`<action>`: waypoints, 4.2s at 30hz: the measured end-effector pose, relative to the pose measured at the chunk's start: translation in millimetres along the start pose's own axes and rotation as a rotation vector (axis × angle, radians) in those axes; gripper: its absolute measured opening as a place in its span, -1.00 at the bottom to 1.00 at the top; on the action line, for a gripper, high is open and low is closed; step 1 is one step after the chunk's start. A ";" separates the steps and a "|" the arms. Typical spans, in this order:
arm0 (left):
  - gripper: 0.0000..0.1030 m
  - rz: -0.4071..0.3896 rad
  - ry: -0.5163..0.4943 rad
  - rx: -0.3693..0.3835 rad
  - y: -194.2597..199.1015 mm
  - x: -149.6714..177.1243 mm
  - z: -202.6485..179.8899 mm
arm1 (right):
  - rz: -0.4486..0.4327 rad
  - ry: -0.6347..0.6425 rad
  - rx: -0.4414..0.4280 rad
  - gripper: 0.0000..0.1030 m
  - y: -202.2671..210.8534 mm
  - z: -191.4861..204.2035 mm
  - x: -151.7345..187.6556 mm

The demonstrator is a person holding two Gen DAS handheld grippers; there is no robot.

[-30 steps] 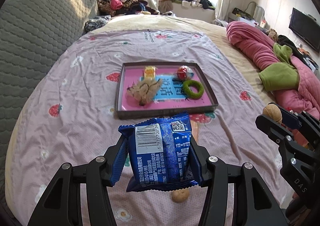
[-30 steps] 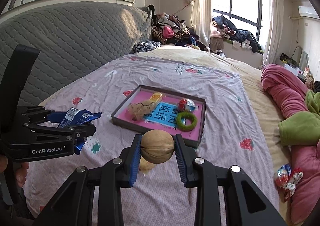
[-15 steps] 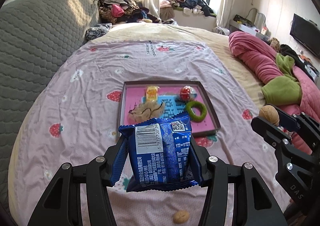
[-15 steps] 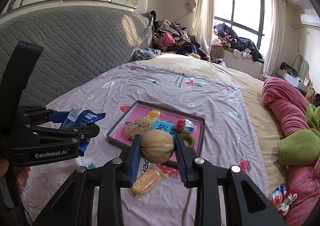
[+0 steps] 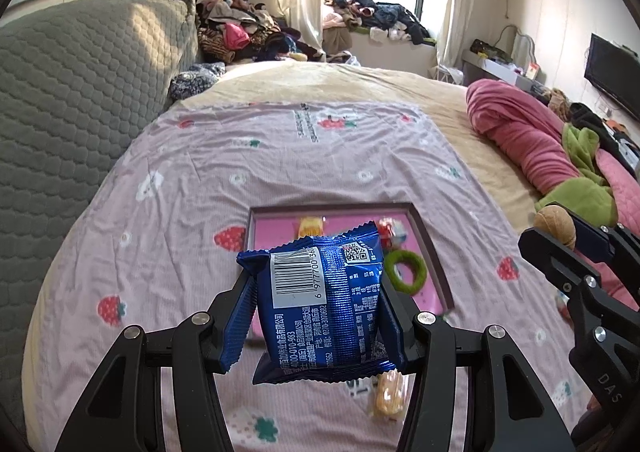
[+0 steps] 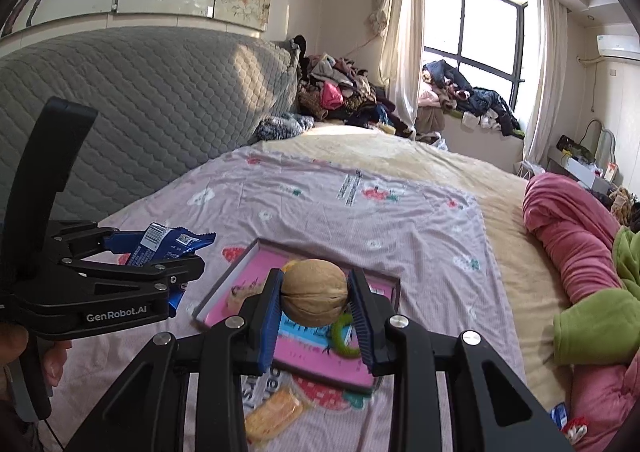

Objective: Organize objects
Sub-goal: 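Lift and carry the blue packet and walnut toward the tray with both tools, then lower the blue packet and walnut into the tray and open both grippers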

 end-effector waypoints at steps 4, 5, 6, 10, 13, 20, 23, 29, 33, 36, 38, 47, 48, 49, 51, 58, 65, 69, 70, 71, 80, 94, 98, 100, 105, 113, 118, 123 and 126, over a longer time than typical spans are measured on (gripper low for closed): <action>0.11 -0.020 -0.001 0.001 -9.9 -18.7 -2.1 | -0.023 0.005 0.006 -0.36 -9.3 -8.5 -15.2; 0.11 -0.023 0.001 0.000 -11.7 -21.4 -2.7 | -0.027 0.006 0.009 -0.36 -11.5 -10.7 -17.5; 0.11 -0.028 -0.001 0.001 -15.1 -25.4 -3.8 | -0.030 0.009 0.009 -0.36 -14.3 -12.0 -20.4; 0.11 -0.049 0.001 -0.023 -31.9 -33.3 -2.8 | -0.037 0.006 0.007 -0.36 -30.7 -17.9 -24.6; 0.11 -0.059 -0.002 -0.020 -45.0 -29.7 -3.2 | -0.033 -0.005 -0.006 -0.36 -44.1 -21.0 -18.7; 0.11 -0.046 -0.021 -0.024 -94.5 -7.2 -7.0 | -0.006 -0.033 -0.007 -0.36 -87.2 -29.0 6.4; 0.11 -0.029 -0.020 -0.021 -116.7 5.3 -7.7 | 0.017 -0.048 -0.012 -0.36 -108.4 -31.8 23.3; 0.11 0.009 -0.002 0.000 -156.3 31.8 -10.4 | 0.051 -0.082 -0.021 -0.36 -140.8 -41.4 56.1; 0.11 0.032 -0.016 0.004 -178.1 44.0 -17.2 | 0.078 -0.086 -0.026 -0.36 -158.1 -45.2 72.3; 0.11 0.038 -0.033 0.018 -184.6 49.4 -25.2 | 0.092 -0.081 -0.021 -0.36 -165.4 -46.0 80.7; 0.11 0.034 -0.040 0.034 -184.6 50.8 -29.5 | 0.103 -0.075 -0.012 -0.36 -167.5 -46.4 85.2; 0.11 0.039 -0.081 0.042 -195.3 57.7 -46.4 | 0.134 -0.087 -0.002 -0.36 -175.0 -51.4 94.4; 0.11 0.042 -0.080 0.046 -197.4 58.3 -46.8 | 0.135 -0.087 -0.002 -0.36 -176.6 -51.2 95.4; 0.11 0.045 -0.079 0.045 -199.2 59.1 -47.1 | 0.142 -0.090 0.000 -0.36 -179.0 -52.5 97.2; 0.11 0.049 -0.078 0.048 -202.7 61.3 -48.5 | 0.155 -0.093 0.001 -0.36 -183.0 -54.4 100.9; 0.11 0.073 -0.086 0.060 -212.8 67.6 -51.9 | 0.180 -0.109 0.017 -0.36 -191.4 -62.8 108.9; 0.12 0.095 -0.096 0.046 -221.6 72.6 -52.9 | 0.205 -0.122 0.021 -0.36 -200.1 -67.8 116.7; 0.12 0.103 -0.093 0.060 -224.1 74.1 -54.8 | 0.214 -0.128 0.020 -0.36 -203.8 -69.6 119.6; 0.12 0.103 -0.093 0.061 -224.8 74.3 -55.0 | 0.216 -0.128 0.020 -0.36 -204.5 -69.9 120.1; 0.12 0.103 -0.092 0.061 -225.4 74.6 -55.1 | 0.215 -0.128 0.020 -0.36 -205.0 -70.1 120.6; 0.13 0.114 -0.097 0.053 -229.0 76.9 -55.5 | 0.230 -0.139 0.020 -0.36 -211.4 -71.5 125.1; 0.14 0.126 -0.111 0.040 -231.9 80.4 -56.2 | 0.262 -0.162 0.023 -0.36 -225.4 -78.5 135.6; 0.14 0.129 -0.105 0.046 -232.6 80.9 -56.5 | 0.262 -0.164 0.024 -0.36 -226.1 -78.7 135.8; 0.14 0.129 -0.107 0.045 -232.9 80.4 -56.7 | 0.262 -0.163 0.025 -0.36 -226.7 -78.3 135.9; 0.14 0.131 -0.110 0.042 -233.4 80.2 -56.2 | 0.263 -0.167 0.023 -0.36 -226.6 -78.6 136.9; 0.33 0.137 -0.115 0.022 -234.3 80.8 -54.1 | 0.260 -0.166 0.023 -0.36 -226.8 -77.7 135.5; 0.36 0.136 -0.113 0.017 -234.7 80.7 -53.5 | 0.255 -0.169 0.025 -0.36 -225.0 -77.1 135.2; 0.48 0.136 -0.111 0.007 -231.4 78.4 -50.6 | 0.248 -0.180 0.019 -0.34 -222.6 -77.9 132.8; 0.48 0.135 -0.106 0.007 -229.2 76.9 -48.9 | 0.241 -0.191 0.016 -0.23 -220.1 -79.9 131.4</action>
Point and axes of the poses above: each gripper's, at about its wrist camera, not at the fingertips, and y roughly against the way its jaws point, z to its left, x to its underside, the point moved 6 cm from there along -y, roughly the way its jaws point, and after that the axes turned 6 degrees about -x, right-handed, at the moved point
